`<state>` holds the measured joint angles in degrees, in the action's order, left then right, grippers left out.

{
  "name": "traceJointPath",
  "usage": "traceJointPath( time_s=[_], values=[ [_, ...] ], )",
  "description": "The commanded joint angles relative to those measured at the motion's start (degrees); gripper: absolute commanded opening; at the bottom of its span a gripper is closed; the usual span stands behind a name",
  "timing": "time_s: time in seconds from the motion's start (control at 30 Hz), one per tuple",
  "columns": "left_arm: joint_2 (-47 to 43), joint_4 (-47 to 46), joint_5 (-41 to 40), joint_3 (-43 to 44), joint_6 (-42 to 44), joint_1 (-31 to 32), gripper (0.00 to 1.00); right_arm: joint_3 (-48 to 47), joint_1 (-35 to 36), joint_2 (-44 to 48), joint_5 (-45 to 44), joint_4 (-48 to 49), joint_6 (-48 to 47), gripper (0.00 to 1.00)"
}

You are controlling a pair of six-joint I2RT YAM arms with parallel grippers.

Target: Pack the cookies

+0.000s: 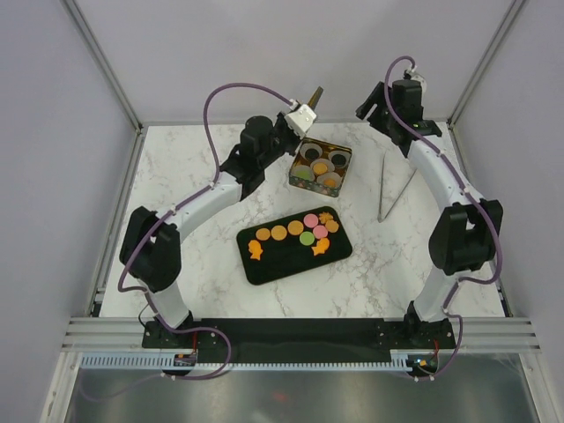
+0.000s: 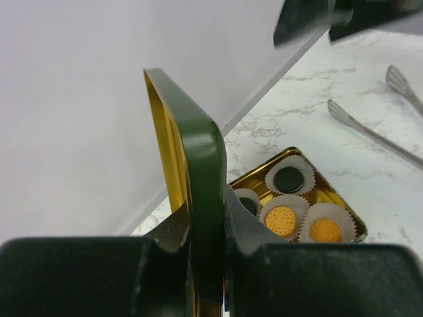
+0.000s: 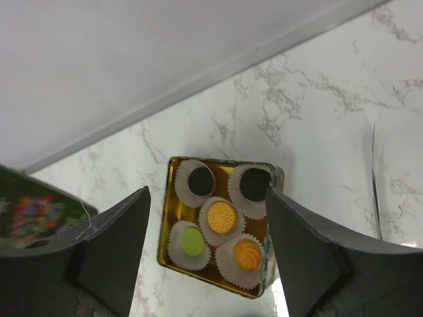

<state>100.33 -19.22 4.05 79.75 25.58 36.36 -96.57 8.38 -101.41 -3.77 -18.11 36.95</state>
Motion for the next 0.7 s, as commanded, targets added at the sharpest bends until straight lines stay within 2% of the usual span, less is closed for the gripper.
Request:
traceJointPath(
  time_s=[0.0,0.13,0.3,0.67],
  values=[
    [-1.63,4.70,8.39,6.64,-11.77,-2.51,0.02,0.69,0.49,-6.68,1.92,-3.07,-3.98,0.78],
    [-1.19,6.65,13.95,9.46,-19.67,-4.63,0.02,0.77,1.02,-11.00,3.07,-3.95,-6.53,0.70],
    [1.18,7.71,20.90,13.24,-28.36,-8.05,0.02,-0.63,2.08,-15.83,1.84,-5.80,-9.08,0.68],
    [4.69,7.53,27.66,16.05,-34.89,-10.87,0.02,-5.11,5.06,-22.87,-0.45,-8.96,-12.60,0.54]
  ],
)
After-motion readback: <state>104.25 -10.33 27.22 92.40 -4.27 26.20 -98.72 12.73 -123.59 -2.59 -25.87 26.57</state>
